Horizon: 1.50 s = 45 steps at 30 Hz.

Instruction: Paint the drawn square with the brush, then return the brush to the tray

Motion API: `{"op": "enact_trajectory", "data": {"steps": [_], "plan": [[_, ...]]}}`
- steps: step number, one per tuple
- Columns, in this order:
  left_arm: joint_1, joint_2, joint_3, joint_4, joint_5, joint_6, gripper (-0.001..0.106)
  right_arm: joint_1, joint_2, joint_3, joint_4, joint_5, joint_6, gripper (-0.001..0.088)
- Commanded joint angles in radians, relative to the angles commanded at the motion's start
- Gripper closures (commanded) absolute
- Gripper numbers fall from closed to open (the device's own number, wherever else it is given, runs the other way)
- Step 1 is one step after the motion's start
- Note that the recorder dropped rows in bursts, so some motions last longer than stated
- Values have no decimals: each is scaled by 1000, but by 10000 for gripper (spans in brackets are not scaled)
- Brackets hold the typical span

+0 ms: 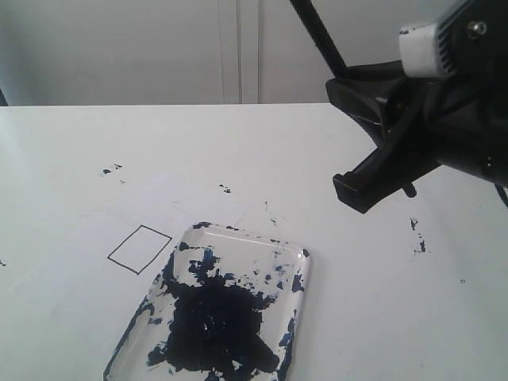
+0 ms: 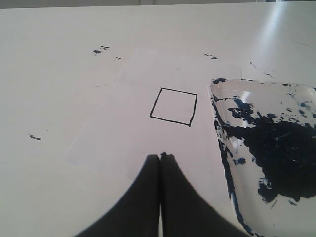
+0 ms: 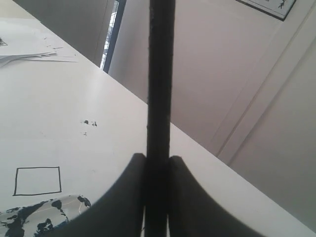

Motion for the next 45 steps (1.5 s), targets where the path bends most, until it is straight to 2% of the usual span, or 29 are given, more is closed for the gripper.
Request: {"op": "enact_trajectory", "data": {"steps": [2, 4, 8, 15, 20, 23, 26, 36, 45], "plan": [[0, 0, 0, 0, 0, 0, 1053, 0, 0, 0, -24, 4, 30, 868], [0, 0, 0, 0, 0, 0, 1053, 0, 0, 4, -119, 4, 144, 868], [0, 0, 0, 0, 0, 0, 1053, 0, 2, 18, -464, -6, 512, 868], [0, 0, 0, 0, 0, 0, 1053, 0, 2, 19, -994, 10, 1134, 868], [0, 0, 0, 0, 0, 0, 1053, 0, 2, 19, -1363, 83, 1537, 868], [0, 0, 0, 0, 0, 0, 1053, 0, 2, 12, -1528, 174, 1741, 868], [0, 0, 0, 0, 0, 0, 1053, 0, 2, -3, -1589, 261, 1813, 868], [0, 0, 0, 0, 0, 0, 1053, 0, 2, -71, -1632, 461, 1819, 868], [0, 0, 0, 0, 0, 0, 1053, 0, 2, -146, -1783, 689, 1939, 868]]}}
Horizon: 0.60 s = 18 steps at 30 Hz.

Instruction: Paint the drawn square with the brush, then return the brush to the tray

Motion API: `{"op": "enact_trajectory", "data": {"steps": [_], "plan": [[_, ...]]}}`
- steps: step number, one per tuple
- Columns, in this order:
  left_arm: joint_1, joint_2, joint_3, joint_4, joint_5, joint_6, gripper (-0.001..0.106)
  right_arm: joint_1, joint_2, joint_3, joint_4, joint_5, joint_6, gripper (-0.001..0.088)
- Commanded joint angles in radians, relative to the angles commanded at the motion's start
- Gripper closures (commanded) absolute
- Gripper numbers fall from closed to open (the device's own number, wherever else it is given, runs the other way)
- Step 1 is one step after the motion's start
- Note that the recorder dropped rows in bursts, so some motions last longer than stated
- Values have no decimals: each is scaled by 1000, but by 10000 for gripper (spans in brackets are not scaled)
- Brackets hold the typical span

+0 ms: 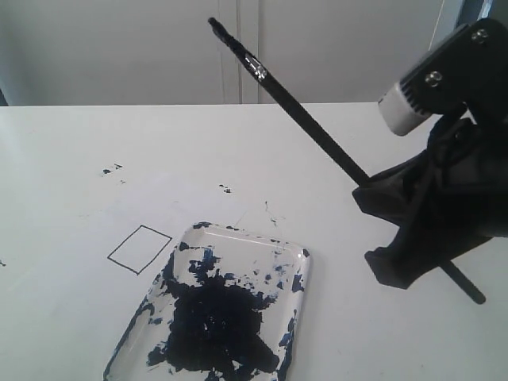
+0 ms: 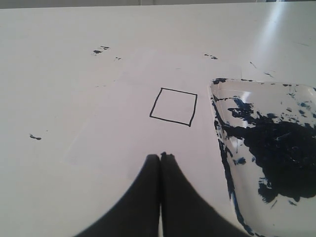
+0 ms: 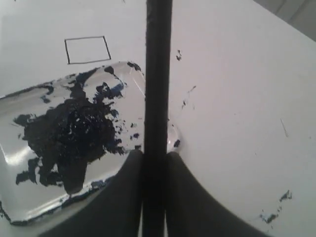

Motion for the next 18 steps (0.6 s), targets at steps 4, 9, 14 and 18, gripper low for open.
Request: {"op": "enact_trajectory", "data": {"steps": [4, 9, 14, 18], "plan": [[0, 0, 0, 0, 0, 0, 1053, 0, 0, -29, -27, 93, 12, 868], [0, 0, 0, 0, 0, 0, 1053, 0, 8, -67, -27, 237, 26, 868], [0, 0, 0, 0, 0, 0, 1053, 0, 72, -122, -16, 423, 29, 868], [0, 0, 0, 0, 0, 0, 1053, 0, 146, -171, 23, 506, 28, 868]]}}
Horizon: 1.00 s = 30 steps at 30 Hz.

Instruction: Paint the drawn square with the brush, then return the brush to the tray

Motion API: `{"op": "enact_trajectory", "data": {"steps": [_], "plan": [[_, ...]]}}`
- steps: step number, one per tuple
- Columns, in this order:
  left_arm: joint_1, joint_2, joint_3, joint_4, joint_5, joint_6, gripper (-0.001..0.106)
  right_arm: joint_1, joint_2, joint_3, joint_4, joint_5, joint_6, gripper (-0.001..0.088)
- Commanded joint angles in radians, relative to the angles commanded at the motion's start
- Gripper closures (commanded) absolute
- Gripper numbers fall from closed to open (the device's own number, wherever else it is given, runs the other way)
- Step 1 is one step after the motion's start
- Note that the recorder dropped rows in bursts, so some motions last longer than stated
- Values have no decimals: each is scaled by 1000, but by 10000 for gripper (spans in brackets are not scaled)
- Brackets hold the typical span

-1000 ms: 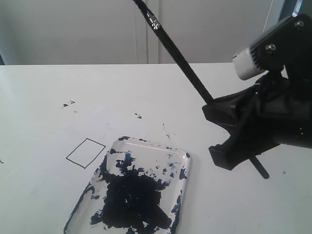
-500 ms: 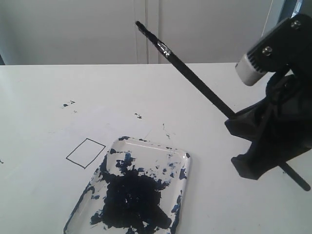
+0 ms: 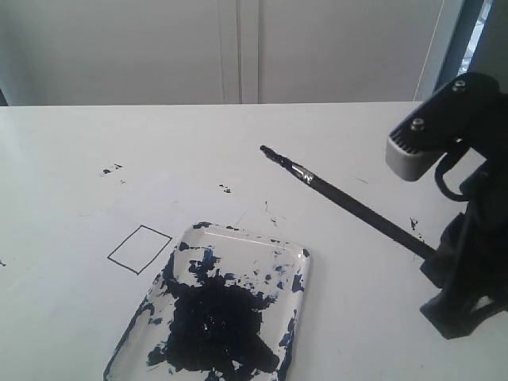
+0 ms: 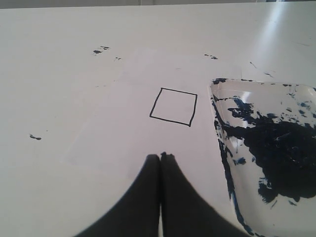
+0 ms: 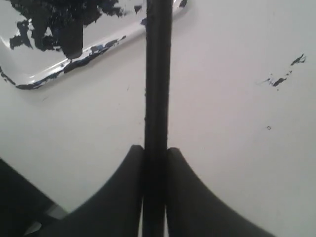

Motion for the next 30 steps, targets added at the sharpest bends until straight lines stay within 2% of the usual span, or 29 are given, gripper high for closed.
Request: {"op": "enact_trajectory", "data": {"steps": [8, 22, 30], "plan": [[0, 0, 0, 0, 0, 0, 1053, 0, 168, -38, 155, 0, -30, 868], [0, 0, 0, 0, 0, 0, 1053, 0, 352, -38, 183, 0, -54, 868], [0, 0, 0, 0, 0, 0, 1053, 0, 380, -36, 252, 0, -106, 868]]}}
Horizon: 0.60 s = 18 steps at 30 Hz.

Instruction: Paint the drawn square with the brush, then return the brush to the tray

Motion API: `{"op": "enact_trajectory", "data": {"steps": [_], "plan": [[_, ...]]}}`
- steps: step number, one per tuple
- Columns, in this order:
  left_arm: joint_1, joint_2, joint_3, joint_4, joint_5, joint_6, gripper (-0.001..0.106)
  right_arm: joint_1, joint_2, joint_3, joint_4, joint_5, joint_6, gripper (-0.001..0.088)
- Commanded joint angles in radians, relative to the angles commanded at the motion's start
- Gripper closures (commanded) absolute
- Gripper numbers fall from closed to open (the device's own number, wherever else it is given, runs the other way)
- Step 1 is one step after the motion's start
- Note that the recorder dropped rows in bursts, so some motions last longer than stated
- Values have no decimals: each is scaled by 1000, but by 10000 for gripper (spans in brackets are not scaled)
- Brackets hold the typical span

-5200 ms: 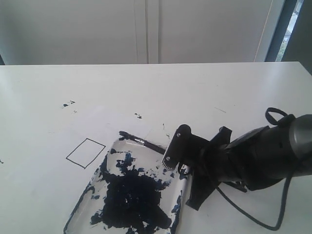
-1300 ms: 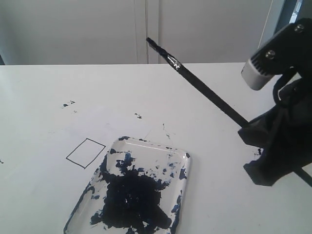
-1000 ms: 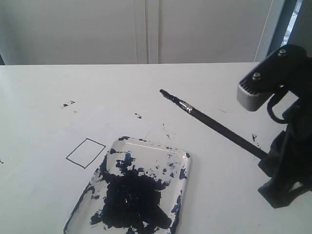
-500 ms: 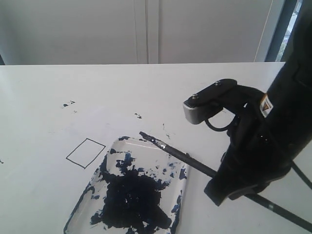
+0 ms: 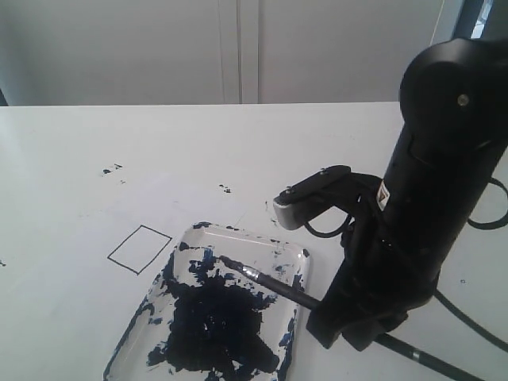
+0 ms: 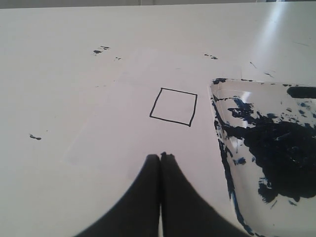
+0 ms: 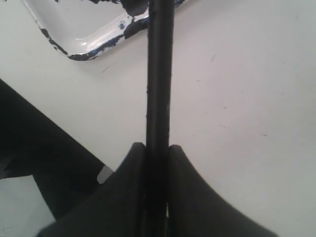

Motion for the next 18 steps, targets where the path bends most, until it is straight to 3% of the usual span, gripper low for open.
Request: {"op": "enact_trajectory", "data": {"steps": [18], "plan": [[0, 0, 0, 0, 0, 0, 1053, 0, 81, 2, 61, 0, -38, 868]]}}
